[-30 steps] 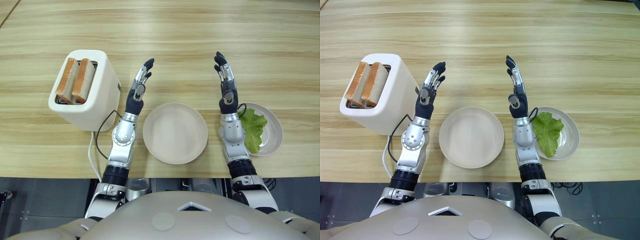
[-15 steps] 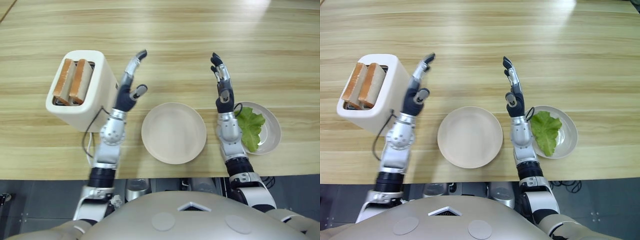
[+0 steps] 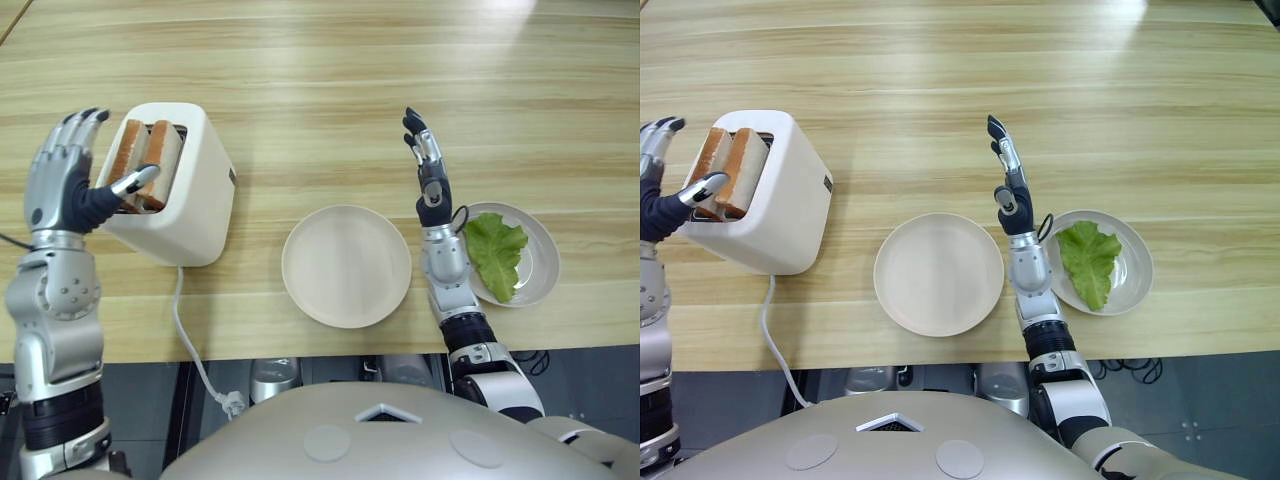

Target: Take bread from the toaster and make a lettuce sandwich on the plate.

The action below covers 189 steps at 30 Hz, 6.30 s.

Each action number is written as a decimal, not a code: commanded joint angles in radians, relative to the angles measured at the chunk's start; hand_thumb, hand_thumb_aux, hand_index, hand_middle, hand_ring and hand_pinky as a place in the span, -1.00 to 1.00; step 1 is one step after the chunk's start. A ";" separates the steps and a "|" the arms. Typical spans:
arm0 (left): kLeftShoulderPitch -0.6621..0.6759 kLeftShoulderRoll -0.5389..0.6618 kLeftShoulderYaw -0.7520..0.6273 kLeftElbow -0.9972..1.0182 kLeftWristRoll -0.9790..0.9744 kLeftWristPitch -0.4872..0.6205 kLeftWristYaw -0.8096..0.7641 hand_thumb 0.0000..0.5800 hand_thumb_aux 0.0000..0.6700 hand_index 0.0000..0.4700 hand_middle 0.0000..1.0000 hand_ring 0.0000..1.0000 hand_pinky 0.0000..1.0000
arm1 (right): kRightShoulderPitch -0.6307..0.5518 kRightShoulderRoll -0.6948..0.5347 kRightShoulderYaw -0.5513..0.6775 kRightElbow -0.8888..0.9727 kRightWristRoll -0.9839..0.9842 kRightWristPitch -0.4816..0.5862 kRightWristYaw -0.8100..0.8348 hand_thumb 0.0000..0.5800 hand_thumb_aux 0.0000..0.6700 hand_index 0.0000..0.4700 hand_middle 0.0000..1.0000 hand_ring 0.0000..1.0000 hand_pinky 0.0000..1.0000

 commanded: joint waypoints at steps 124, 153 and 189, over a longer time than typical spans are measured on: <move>-0.265 -0.329 -0.744 0.435 -0.490 -0.108 -0.326 -1.00 -1.00 -1.00 -1.00 -1.00 -1.00 | -0.131 -0.847 0.549 0.712 -0.882 0.179 -1.026 1.00 1.00 0.96 -1.00 -1.00 -1.00; -0.258 -0.198 -0.698 0.217 -0.138 -0.061 -0.118 -1.00 -1.00 -1.00 -1.00 -1.00 -1.00 | -0.172 -0.877 0.520 0.575 -0.804 0.107 -1.093 1.00 1.00 0.96 -1.00 -1.00 -1.00; -0.210 -0.232 -0.736 0.196 -0.158 -0.027 -0.141 -1.00 -1.00 -1.00 -1.00 -1.00 -1.00 | -0.087 -0.829 0.521 0.771 -0.721 0.291 -0.985 1.00 1.00 0.96 -1.00 -1.00 -1.00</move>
